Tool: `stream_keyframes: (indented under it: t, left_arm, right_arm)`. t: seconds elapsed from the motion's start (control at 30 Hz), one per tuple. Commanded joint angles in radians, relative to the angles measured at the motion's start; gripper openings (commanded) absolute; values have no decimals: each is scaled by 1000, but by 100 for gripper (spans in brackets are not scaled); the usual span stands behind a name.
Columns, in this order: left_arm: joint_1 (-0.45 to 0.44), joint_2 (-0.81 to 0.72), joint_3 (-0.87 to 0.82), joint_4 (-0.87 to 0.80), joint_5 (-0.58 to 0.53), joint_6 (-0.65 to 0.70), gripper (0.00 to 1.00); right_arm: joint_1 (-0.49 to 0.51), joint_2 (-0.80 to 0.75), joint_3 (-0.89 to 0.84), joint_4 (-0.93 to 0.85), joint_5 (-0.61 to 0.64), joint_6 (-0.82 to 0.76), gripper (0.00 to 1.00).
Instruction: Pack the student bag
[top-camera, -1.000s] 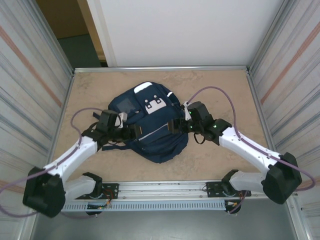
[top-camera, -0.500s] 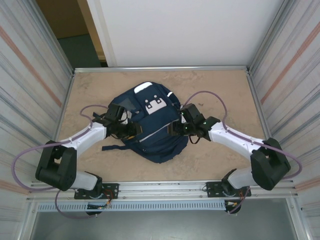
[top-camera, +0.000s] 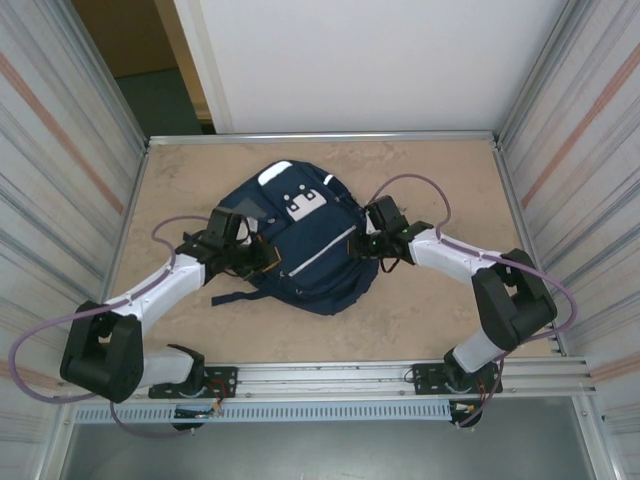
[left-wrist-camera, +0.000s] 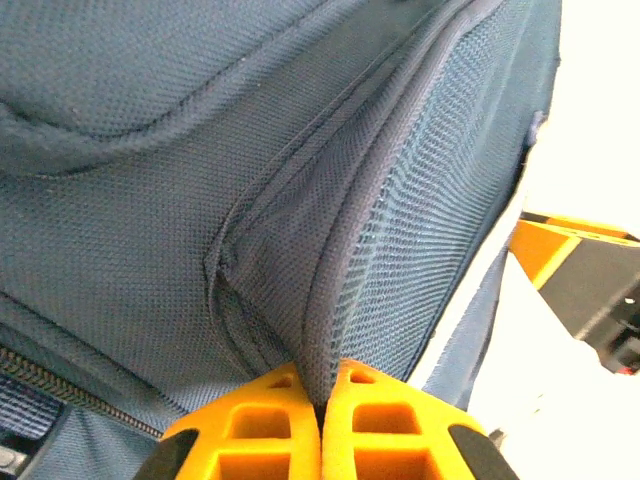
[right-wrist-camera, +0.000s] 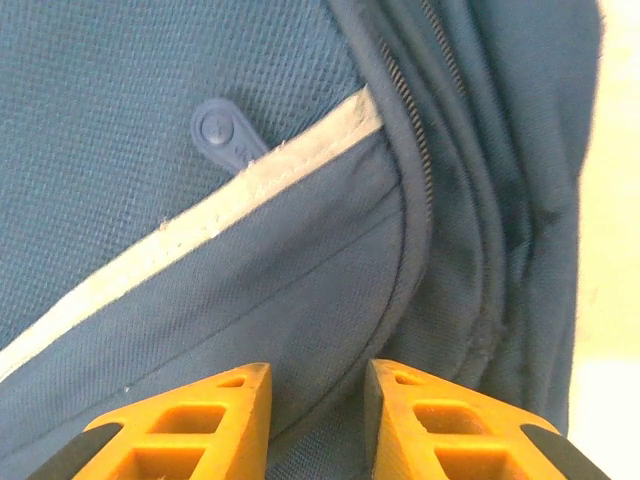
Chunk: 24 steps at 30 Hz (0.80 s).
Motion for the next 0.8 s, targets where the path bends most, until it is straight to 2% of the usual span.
stream_keyframes:
  t: [0.0, 0.07, 0.17, 0.33, 0.43, 0.6, 0.67, 0.77]
  left_arm:
    - [-31, -50, -5, 88, 47, -123, 0]
    - [-58, -50, -12, 123, 22, -179, 0]
    - [-103, -47, -37, 207, -39, -340, 0]
    - [-132, -38, 13, 178, -92, -383, 0]
    - [-133, -19, 24, 174, -82, -430, 0]
    - [-132, 33, 21, 229, -20, -512, 0]
    - [-132, 55, 39, 253, 9, -538, 0]
    - [-144, 67, 66, 251, 7, -534, 0]
  right_arm:
    - [-79, 50, 90, 96, -63, -108, 33]
    - [-118, 49, 113, 98, -114, -98, 40]
    - [-120, -21, 104, 71, -71, -56, 48]
    - [-50, -177, 47, -114, 19, -44, 52]
    - [49, -311, -55, -176, 96, 7, 53]
    - [268, -493, -207, -118, 164, 256, 54]
    - [382, -509, -220, -50, 206, 310, 53]
    - [509, -437, -188, 28, 327, 255, 54]
